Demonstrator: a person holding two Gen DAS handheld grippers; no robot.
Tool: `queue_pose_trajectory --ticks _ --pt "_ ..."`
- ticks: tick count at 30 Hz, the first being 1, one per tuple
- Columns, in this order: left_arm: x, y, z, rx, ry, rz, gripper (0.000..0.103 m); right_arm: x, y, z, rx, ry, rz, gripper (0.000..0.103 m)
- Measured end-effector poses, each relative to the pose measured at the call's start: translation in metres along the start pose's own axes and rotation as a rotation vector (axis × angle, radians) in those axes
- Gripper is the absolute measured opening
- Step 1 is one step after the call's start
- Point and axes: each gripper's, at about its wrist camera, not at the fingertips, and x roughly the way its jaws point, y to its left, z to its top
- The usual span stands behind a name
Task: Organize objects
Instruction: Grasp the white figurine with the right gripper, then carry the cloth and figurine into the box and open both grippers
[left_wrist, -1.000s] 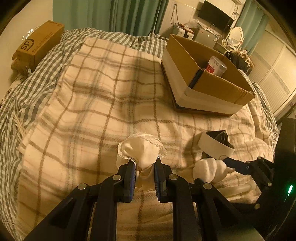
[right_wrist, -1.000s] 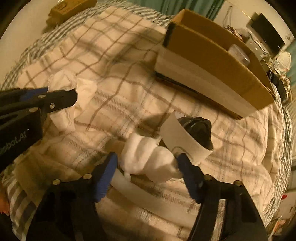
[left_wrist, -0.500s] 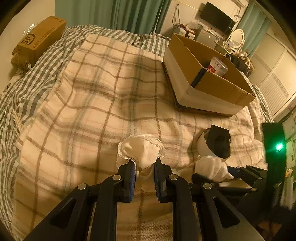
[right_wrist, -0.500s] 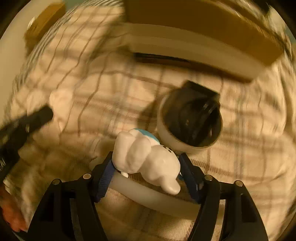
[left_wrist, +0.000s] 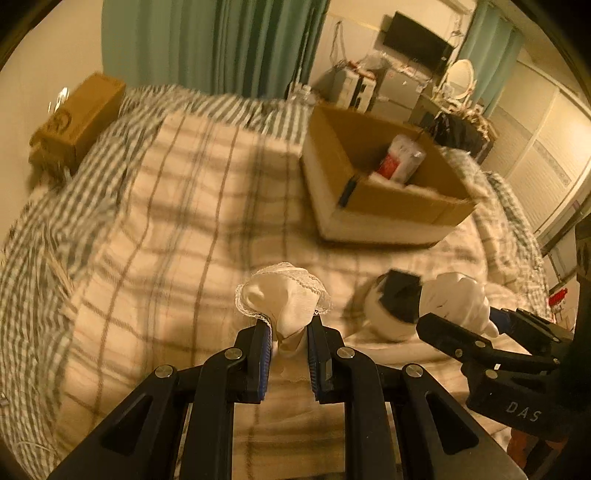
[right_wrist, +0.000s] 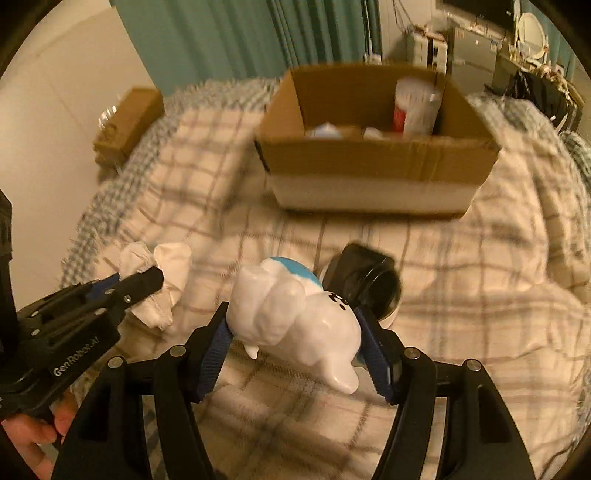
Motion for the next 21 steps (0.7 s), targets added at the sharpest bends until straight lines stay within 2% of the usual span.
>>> queue_pose_trajectory --ticks 7,11,16,21 --pt "-0.031 -0.042 0.049 0.081 -0.078 -0.041 0.017 -0.075 -0.024 0.033 -0.055 -0.166 -0.065 0.065" --pt "-0.039 -0.066 0.086 0.113 -0.122 -0.08 0.017 -0.113 -0.045 0.072 -0.069 -0.256 -0.096 0.065" --pt "-0.023 -0.088 0.135 0.129 -0.146 -0.108 0.017 -0.125 -0.064 0.117 -0.089 -0.305 -0.107 0.065" --pt "0.023 -0.097 0.172 0.125 -0.134 -0.092 0.017 -0.092 -0.082 0.157 -0.097 -0.287 -0.104 0.065"
